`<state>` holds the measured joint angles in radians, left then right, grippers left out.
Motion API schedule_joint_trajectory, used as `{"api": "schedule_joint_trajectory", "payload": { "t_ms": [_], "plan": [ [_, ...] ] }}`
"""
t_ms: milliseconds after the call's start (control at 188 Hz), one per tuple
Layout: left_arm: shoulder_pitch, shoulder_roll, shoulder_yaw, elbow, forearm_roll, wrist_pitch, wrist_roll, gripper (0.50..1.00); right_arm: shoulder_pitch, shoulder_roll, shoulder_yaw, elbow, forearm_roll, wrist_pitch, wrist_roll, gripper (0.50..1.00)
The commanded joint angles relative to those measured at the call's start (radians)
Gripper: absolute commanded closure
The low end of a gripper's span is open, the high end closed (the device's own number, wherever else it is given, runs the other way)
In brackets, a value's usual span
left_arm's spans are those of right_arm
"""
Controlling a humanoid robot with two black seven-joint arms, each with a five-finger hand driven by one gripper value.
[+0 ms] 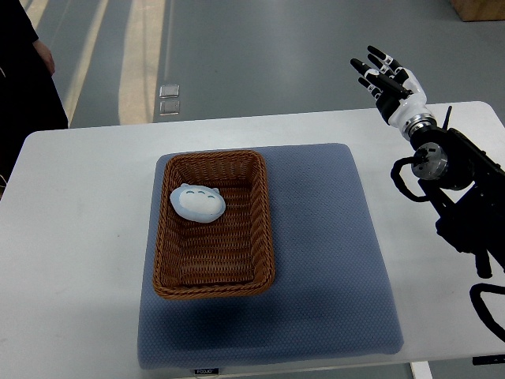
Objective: Place blue toy in brown basket
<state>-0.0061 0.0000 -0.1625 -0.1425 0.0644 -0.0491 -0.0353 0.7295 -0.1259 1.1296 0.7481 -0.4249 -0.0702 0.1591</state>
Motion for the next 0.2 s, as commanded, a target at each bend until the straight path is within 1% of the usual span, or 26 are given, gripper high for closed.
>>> {"api": "schedule_joint_trajectory", "payload": {
  "t_ms": [0,197],
  "plan": [
    [0.0,0.0,0.0,0.0,0.0,0.0,0.0,0.5,-0.002,0.014,-0.004,-0.012,0.0,-0.002,0.0,0.589],
    [0.0,0.0,0.0,0.0,0.0,0.0,0.0,0.5,-0.013,0.015,-0.005,-0.012,0.0,-0.005,0.003,0.589]
  ]
}}
